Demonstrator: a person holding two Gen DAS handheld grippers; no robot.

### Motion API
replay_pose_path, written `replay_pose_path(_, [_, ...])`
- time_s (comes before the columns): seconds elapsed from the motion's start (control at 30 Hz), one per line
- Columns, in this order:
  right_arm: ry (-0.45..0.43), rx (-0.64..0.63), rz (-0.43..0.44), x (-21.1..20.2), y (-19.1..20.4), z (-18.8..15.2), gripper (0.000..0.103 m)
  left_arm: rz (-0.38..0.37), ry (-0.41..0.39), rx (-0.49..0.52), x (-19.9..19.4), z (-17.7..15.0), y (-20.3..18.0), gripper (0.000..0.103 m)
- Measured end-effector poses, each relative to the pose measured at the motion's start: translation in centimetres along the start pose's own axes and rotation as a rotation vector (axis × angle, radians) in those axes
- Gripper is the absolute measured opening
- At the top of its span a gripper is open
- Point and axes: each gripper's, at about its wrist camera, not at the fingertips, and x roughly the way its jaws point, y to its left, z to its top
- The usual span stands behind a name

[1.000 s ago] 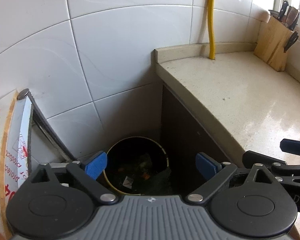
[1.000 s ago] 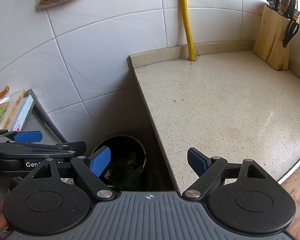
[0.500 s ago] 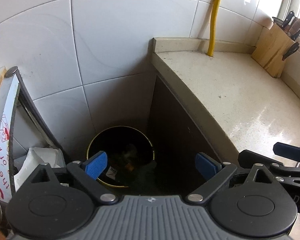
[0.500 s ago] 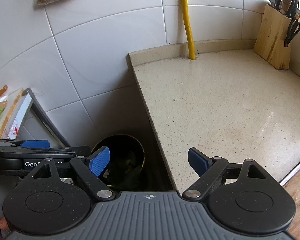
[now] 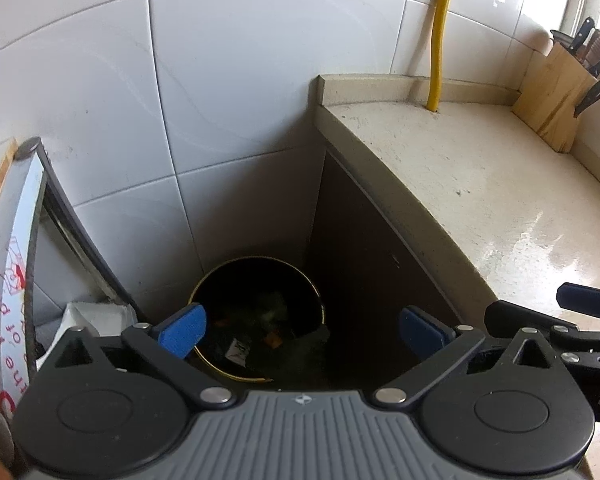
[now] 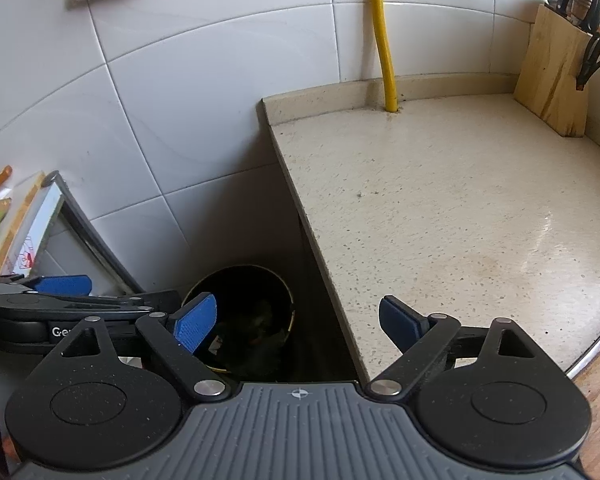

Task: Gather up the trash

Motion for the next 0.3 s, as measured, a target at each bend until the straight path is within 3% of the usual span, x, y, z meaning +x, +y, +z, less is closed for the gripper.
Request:
replay_pose_path(0.13, [-0.001,-0.001,-0.003,0.08,0.17,0.13,0.092,0.007,-0.021,0.012,-0.04,0.15,0.11,0.102])
replay_pose_path(0.3, [0.0,0.004,-0.008,0.18,0.2,0.16,0.093,0.005,0.009,0.015,0.42,0.4,0.31,0.102])
